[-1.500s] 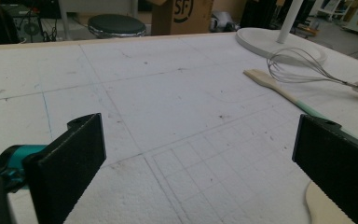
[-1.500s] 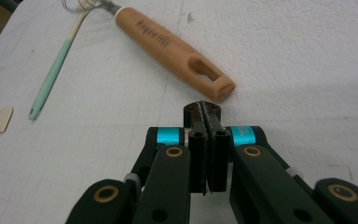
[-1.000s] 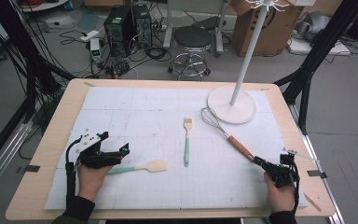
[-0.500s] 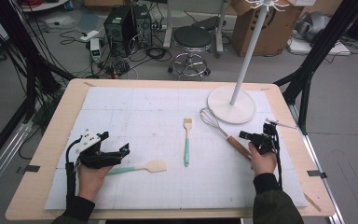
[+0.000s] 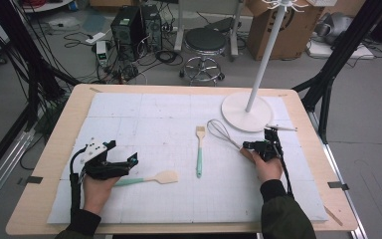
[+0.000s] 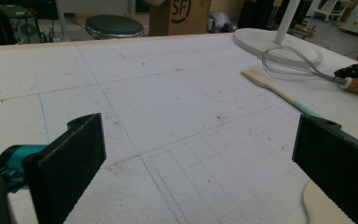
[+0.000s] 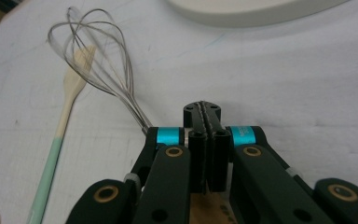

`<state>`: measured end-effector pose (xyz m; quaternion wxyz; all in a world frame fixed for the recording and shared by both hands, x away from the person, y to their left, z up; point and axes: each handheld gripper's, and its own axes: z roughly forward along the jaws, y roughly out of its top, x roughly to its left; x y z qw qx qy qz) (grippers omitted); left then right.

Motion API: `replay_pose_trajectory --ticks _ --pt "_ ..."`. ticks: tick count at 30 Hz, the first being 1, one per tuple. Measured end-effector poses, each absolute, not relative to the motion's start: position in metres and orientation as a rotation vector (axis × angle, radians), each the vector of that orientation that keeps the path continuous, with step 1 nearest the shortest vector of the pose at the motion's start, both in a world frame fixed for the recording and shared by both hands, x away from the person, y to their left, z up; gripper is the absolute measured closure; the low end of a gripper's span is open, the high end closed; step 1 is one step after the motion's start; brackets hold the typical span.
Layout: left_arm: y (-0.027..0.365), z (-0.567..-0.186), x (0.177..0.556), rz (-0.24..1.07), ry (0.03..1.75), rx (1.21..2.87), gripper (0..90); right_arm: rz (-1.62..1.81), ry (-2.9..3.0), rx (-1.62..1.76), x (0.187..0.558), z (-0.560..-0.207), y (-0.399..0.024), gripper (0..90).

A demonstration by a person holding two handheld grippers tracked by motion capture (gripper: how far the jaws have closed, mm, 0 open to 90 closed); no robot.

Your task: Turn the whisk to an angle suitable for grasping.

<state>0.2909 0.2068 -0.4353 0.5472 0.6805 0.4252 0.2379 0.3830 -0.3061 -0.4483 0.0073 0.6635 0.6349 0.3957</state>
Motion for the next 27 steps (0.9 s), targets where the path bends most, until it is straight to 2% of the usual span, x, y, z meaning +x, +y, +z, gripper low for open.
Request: replay_pose_trajectory --ticks 27 --pt "0.206 -0.435 0.29 0.573 1.007 1.612 3.3 1.315 2.087 1.988 0.353 -0.447 -0.281 89.6"
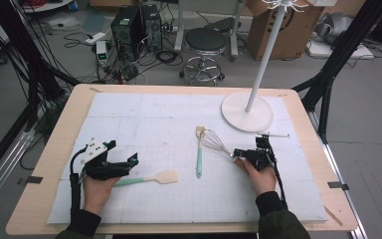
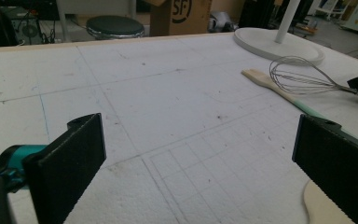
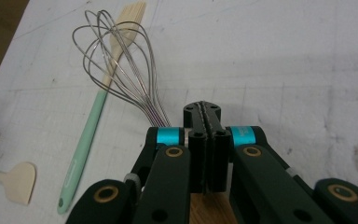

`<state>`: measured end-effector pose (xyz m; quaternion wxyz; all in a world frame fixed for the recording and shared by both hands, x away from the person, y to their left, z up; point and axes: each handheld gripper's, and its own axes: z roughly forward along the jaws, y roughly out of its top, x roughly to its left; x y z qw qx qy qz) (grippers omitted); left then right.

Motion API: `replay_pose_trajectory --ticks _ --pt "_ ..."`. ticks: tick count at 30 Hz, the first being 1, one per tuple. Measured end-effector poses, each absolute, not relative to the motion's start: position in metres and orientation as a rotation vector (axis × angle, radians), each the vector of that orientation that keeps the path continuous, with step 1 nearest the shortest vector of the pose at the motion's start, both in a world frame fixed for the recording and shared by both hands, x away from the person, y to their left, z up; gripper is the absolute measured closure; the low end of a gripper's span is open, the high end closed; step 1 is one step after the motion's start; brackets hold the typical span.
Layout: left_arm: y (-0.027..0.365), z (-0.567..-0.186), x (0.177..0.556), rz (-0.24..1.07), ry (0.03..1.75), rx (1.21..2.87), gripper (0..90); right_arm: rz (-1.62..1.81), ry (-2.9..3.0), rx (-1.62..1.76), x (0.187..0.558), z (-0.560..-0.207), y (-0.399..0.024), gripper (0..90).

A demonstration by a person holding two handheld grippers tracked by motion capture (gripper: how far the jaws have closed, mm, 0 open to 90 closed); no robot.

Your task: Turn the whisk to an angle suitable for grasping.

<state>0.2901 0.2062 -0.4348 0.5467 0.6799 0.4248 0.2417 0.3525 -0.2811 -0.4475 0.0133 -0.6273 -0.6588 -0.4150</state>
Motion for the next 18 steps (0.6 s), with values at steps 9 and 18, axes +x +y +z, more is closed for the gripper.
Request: replay_pose_trajectory --ticks 9,18 --pt "0.206 -0.435 0.29 0.571 1.009 1.62 3.3 -1.366 -2.082 -1.949 0.336 -0.442 -0.283 89.6" --pt "0.206 -0.435 0.289 0.572 1.009 1.622 3.3 -1.511 -2.023 -1.928 0.277 -0.43 -0.314 89.6"
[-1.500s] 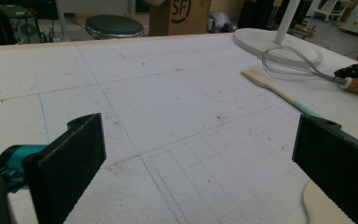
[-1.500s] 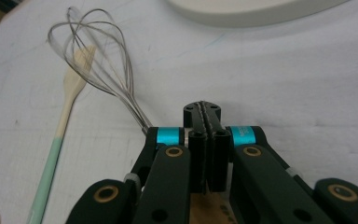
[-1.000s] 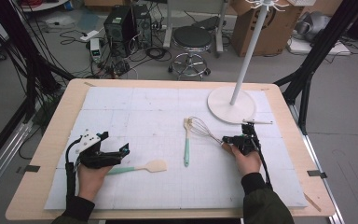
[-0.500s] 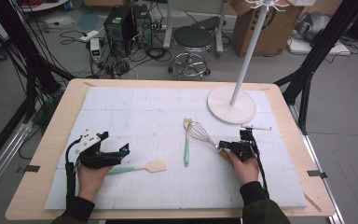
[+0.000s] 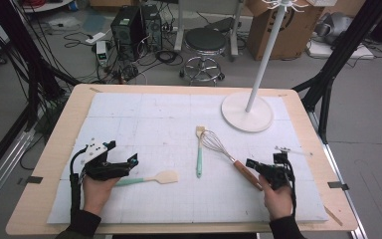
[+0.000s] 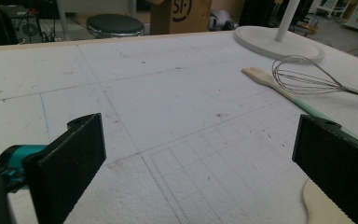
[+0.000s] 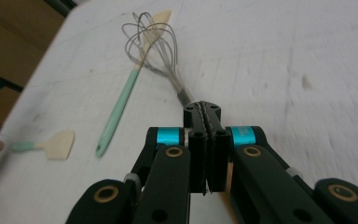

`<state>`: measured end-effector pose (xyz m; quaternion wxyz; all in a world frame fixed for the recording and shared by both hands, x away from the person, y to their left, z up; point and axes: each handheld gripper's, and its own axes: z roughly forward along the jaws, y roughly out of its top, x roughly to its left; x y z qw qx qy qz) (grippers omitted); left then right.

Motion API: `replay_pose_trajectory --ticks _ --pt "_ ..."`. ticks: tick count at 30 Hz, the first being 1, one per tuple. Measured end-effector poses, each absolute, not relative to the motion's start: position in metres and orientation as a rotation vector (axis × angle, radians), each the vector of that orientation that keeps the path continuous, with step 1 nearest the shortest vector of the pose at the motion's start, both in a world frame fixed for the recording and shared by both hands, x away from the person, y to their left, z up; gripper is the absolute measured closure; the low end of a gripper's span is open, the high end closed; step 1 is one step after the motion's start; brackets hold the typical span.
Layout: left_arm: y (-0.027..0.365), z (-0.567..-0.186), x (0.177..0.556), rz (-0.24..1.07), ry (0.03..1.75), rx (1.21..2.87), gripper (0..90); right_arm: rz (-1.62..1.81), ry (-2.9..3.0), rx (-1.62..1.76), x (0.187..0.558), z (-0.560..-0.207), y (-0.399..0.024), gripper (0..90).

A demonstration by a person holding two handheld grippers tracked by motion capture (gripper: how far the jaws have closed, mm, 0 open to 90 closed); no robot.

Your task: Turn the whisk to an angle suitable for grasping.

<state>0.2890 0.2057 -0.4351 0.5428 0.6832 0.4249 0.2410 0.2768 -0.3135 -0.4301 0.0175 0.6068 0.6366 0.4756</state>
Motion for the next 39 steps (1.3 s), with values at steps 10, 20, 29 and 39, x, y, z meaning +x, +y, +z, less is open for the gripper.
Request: replay_pose_trajectory --ticks 10,20,29,39 --pt "0.202 -0.435 0.289 0.573 0.999 1.631 3.3 1.403 1.927 1.928 0.206 -0.451 -0.332 89.6" --pt "0.203 -0.435 0.288 0.576 1.001 1.627 3.3 1.365 1.933 1.968 0.211 -0.463 -0.337 89.6" --pt "0.202 -0.435 0.288 0.574 1.003 1.628 3.3 1.355 1.93 1.962 0.214 -0.462 -0.339 89.6" --pt "0.203 -0.435 0.288 0.575 1.004 1.628 3.3 1.353 1.895 1.979 0.21 -0.462 -0.348 89.6"
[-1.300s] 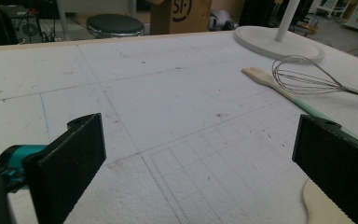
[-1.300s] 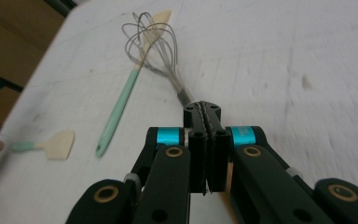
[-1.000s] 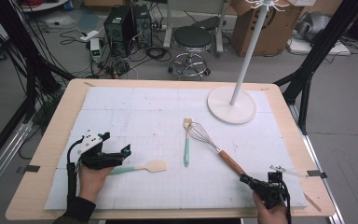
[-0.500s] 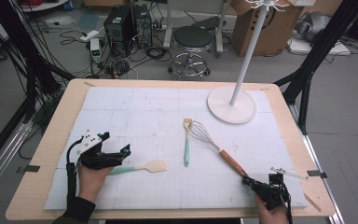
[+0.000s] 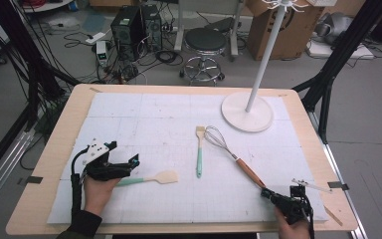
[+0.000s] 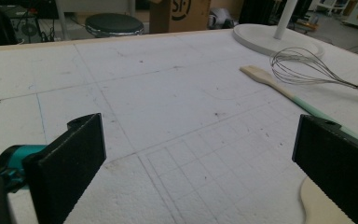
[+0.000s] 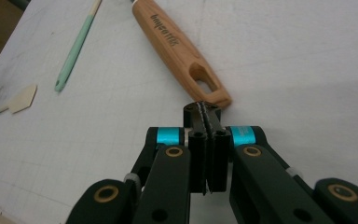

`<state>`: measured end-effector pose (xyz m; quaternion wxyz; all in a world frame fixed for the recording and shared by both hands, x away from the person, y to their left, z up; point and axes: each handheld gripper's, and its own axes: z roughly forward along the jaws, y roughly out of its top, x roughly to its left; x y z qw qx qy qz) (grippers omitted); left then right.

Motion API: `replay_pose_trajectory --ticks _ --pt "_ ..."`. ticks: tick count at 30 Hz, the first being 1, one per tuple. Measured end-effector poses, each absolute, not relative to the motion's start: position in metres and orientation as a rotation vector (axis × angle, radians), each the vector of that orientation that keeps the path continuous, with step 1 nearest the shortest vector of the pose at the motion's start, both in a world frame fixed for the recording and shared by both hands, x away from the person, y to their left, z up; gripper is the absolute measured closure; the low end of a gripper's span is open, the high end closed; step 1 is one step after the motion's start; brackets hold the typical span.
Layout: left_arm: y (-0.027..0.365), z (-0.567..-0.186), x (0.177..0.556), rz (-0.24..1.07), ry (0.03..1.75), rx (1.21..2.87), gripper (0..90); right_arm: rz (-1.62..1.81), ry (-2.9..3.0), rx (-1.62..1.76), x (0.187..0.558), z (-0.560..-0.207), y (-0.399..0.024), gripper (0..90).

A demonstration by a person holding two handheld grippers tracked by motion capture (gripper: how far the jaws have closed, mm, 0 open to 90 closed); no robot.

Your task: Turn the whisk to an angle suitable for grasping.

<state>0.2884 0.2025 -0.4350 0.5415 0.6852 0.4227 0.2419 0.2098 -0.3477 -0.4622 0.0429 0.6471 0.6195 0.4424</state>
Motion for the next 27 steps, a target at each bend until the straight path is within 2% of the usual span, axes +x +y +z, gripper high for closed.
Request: replay_pose_trajectory --ticks 5,12,27 --pt "0.203 -0.435 0.288 0.576 1.001 1.629 3.3 1.366 1.847 2.017 0.213 -0.464 -0.359 89.6" --pt "0.202 -0.435 0.289 0.576 1.006 1.633 3.3 1.39 1.893 1.97 0.207 -0.457 -0.345 89.5" --pt "0.202 -0.435 0.288 0.578 1.001 1.633 3.3 1.366 1.869 2.015 0.233 -0.463 -0.354 89.5"
